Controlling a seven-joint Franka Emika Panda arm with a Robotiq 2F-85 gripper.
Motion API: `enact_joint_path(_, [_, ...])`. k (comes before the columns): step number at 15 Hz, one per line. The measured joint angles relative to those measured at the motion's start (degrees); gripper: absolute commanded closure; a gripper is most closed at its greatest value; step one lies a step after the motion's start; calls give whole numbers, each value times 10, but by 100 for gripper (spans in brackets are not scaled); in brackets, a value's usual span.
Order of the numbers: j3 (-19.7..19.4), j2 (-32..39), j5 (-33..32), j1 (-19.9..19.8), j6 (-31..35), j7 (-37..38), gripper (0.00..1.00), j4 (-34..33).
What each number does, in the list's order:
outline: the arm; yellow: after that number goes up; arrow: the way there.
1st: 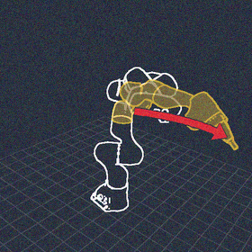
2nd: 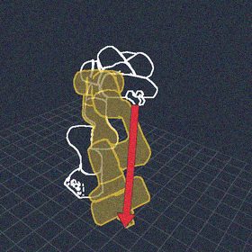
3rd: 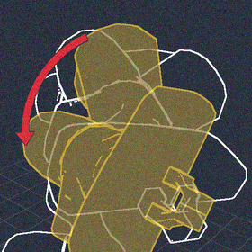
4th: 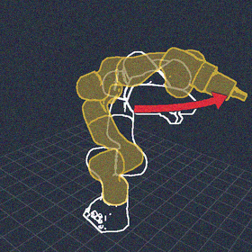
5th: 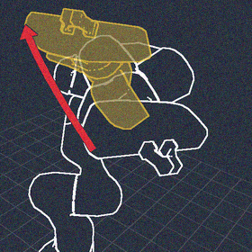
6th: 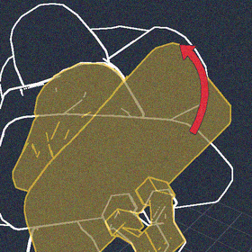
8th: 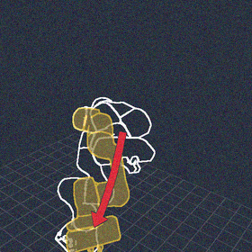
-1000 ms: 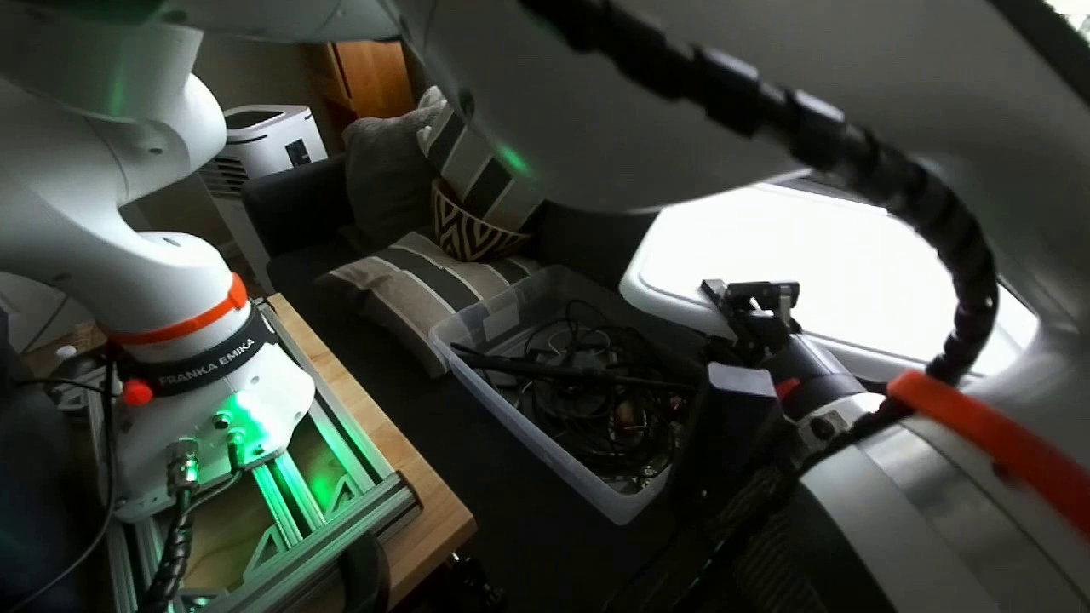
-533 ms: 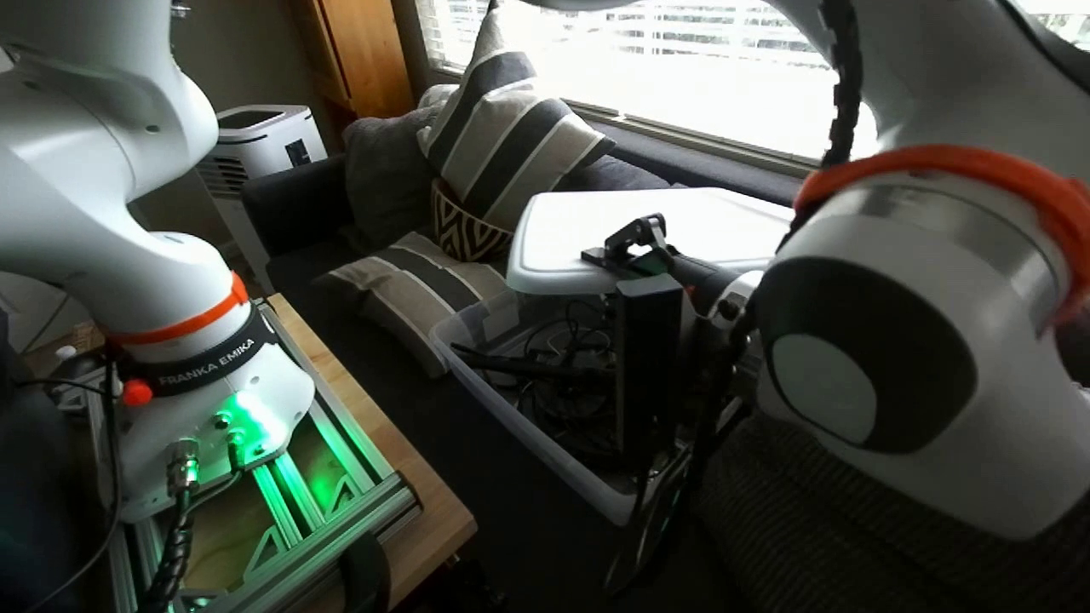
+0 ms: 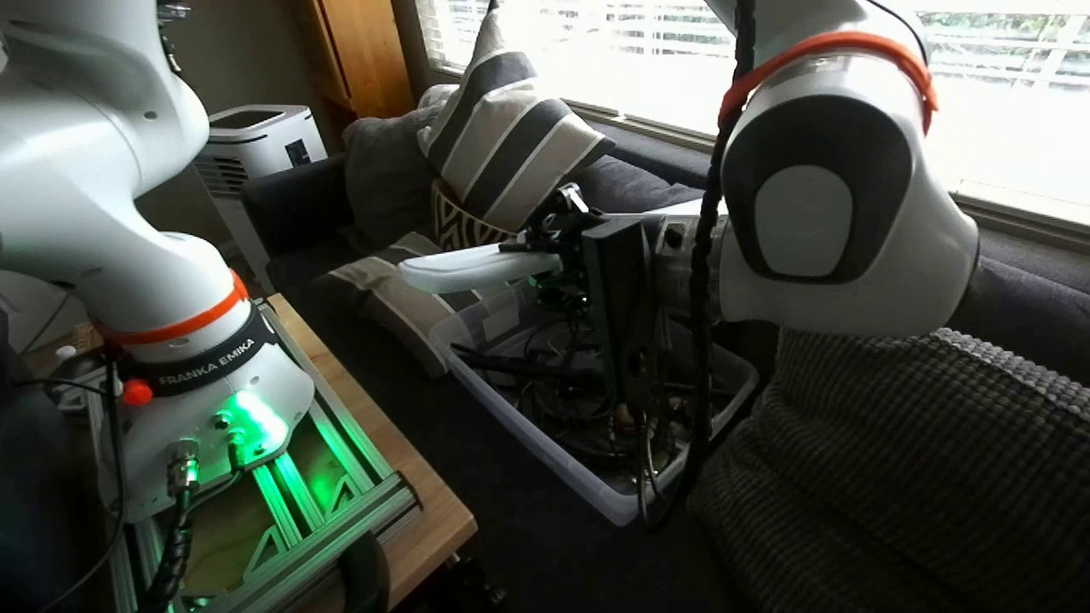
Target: Use the white lid to close the clear plastic box
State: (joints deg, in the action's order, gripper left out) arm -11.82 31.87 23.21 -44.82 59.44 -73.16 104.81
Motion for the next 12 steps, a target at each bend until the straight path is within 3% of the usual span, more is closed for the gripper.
enact_joint_path(10, [0,0,-8,4,-17,-4,93,1])
enact_joint_path(12, [0,0,-9,4,-17,-4,98,1])
